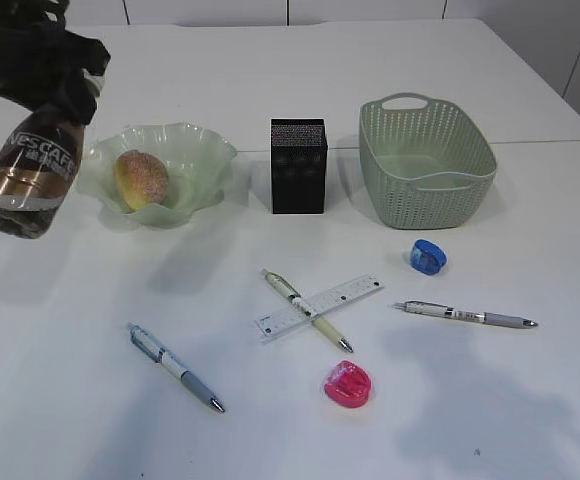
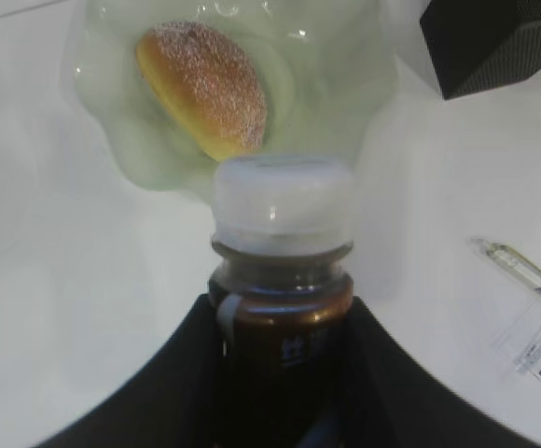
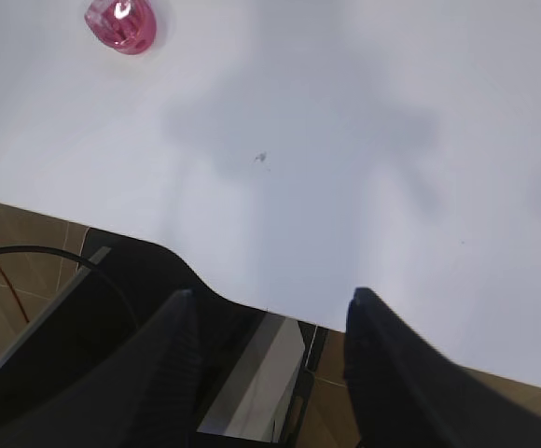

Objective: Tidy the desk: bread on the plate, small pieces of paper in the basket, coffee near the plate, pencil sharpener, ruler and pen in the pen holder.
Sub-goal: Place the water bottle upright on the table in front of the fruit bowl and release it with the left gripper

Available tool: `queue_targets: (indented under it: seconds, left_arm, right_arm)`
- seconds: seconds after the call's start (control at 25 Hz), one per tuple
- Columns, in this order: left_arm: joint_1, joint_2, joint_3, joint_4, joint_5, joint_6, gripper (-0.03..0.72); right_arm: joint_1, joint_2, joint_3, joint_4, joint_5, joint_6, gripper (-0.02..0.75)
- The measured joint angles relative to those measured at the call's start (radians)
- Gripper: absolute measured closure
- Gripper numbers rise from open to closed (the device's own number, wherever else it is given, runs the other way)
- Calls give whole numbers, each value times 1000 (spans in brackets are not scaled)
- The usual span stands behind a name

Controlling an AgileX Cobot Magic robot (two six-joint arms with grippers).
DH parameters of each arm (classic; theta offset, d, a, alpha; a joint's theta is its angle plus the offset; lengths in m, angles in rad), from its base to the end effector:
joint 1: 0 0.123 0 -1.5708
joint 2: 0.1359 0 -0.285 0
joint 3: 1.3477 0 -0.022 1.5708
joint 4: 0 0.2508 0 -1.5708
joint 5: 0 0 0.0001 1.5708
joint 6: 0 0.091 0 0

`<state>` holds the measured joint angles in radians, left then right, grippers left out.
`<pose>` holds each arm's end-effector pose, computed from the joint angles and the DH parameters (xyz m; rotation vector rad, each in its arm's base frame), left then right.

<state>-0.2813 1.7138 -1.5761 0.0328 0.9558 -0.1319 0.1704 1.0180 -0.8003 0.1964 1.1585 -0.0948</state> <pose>0.3644 -0.1028 0.3294 0.2069 2.5721 -0.1127 0.1564 0.0434 0.2869 -0.3018 2.8380 0.2886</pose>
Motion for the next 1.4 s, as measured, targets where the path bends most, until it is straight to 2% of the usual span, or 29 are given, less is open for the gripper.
queue_targets:
  seconds: [0.84,0.96,1.08,1.4]
  left_arm:
    - [0,-221,20,-1,-37,2,464]
    - [0,-258,78,-1,-84,2,464]
    - [0,-295,188,-1,-188,2,464]
    - [0,-367,474,-1,-586,2,464]
  right_arm:
    - [0,0,0,0,-2,0,331]
    - [0,0,0,0,-4,0,331]
    - [0,0,0,0,-5,-2,331]
    - [0,0,0,0,-9,-2,331]
